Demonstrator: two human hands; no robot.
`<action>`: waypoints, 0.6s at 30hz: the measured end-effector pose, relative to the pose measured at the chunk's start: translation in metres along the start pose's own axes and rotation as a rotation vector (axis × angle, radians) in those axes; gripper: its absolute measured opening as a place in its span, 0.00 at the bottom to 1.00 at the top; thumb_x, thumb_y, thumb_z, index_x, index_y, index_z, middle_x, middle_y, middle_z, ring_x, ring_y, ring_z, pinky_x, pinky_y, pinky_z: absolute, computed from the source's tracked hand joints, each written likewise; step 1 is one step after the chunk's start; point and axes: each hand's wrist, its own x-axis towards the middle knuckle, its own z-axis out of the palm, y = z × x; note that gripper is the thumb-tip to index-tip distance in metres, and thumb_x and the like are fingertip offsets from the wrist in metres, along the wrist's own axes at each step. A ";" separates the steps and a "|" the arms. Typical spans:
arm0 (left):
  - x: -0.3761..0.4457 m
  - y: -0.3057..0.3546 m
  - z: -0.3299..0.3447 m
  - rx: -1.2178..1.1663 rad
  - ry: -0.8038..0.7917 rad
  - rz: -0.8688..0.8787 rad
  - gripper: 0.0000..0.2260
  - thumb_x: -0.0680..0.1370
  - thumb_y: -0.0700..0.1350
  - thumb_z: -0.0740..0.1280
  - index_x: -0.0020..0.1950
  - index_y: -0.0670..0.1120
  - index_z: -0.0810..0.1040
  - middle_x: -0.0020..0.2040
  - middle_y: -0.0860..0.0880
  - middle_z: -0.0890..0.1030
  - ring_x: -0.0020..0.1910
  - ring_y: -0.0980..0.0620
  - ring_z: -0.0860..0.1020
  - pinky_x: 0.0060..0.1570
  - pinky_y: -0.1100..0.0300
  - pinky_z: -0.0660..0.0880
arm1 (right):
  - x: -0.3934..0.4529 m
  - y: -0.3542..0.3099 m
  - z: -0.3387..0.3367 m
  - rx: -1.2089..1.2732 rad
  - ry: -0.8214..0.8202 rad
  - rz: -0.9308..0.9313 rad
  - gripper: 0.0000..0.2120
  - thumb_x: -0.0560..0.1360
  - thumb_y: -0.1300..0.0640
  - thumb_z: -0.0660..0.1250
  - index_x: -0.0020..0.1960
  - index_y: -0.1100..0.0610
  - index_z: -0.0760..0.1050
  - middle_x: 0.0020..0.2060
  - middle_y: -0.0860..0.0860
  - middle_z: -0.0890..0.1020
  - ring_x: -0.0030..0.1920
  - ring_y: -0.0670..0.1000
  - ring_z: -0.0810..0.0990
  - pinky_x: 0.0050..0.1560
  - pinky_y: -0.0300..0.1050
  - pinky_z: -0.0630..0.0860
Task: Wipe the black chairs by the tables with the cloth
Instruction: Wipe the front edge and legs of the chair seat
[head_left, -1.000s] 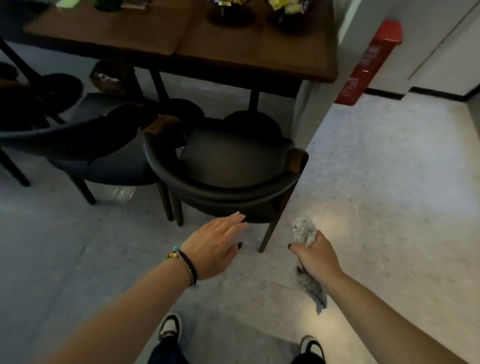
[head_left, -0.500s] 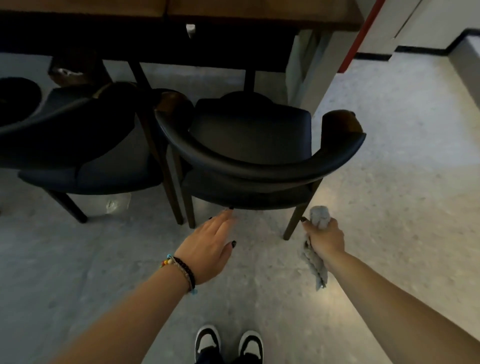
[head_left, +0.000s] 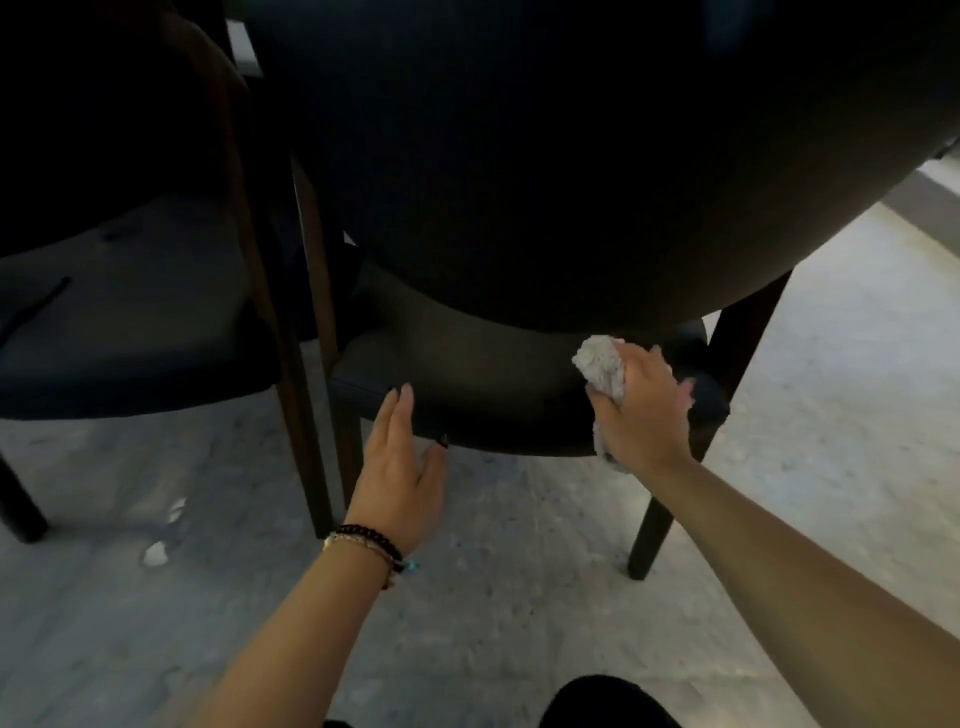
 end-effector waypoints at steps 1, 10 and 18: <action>0.003 -0.007 0.005 -0.016 -0.005 0.018 0.30 0.81 0.52 0.60 0.78 0.58 0.47 0.78 0.60 0.48 0.74 0.63 0.49 0.68 0.65 0.48 | 0.001 -0.001 0.012 -0.152 -0.007 -0.002 0.27 0.79 0.40 0.57 0.75 0.46 0.59 0.75 0.48 0.63 0.77 0.57 0.56 0.73 0.63 0.45; 0.012 -0.031 0.003 0.051 -0.158 0.031 0.33 0.79 0.48 0.65 0.76 0.64 0.49 0.73 0.64 0.49 0.73 0.43 0.64 0.71 0.51 0.65 | -0.011 -0.047 0.046 -0.187 0.036 -0.305 0.24 0.75 0.53 0.66 0.70 0.56 0.71 0.70 0.56 0.72 0.73 0.61 0.65 0.74 0.63 0.57; 0.009 -0.019 -0.004 0.150 -0.183 -0.066 0.35 0.79 0.48 0.65 0.77 0.64 0.46 0.77 0.60 0.51 0.66 0.58 0.71 0.64 0.65 0.68 | -0.011 -0.035 0.060 -0.213 0.088 -0.473 0.30 0.69 0.52 0.74 0.69 0.59 0.73 0.67 0.56 0.76 0.69 0.65 0.71 0.69 0.66 0.63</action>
